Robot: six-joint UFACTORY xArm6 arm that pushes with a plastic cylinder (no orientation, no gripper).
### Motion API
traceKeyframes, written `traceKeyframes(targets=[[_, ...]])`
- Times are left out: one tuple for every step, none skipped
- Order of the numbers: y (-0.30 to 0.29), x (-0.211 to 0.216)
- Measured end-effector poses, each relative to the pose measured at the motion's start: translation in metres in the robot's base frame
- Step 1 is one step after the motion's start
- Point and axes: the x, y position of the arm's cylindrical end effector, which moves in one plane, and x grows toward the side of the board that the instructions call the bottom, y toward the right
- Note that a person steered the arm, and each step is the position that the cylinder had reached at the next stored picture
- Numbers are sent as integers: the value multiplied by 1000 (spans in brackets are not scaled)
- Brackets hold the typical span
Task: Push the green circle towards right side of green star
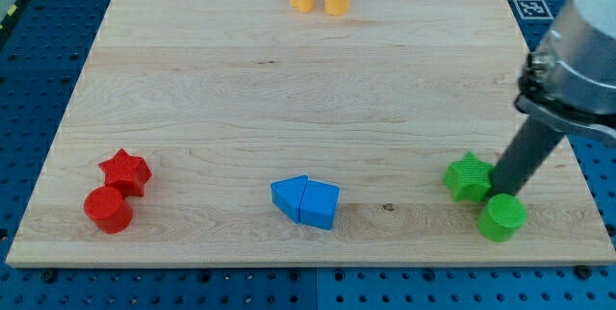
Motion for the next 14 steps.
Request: traceKeyframes(targets=[[-25,-6],[-54,-27],[-78,-47],[-30,-34],[29,10],[38,44],[-6,62],[-20,63],[-23,63],[-37,64],[-41,63],[-39,63],[-41,63],[-45,59]])
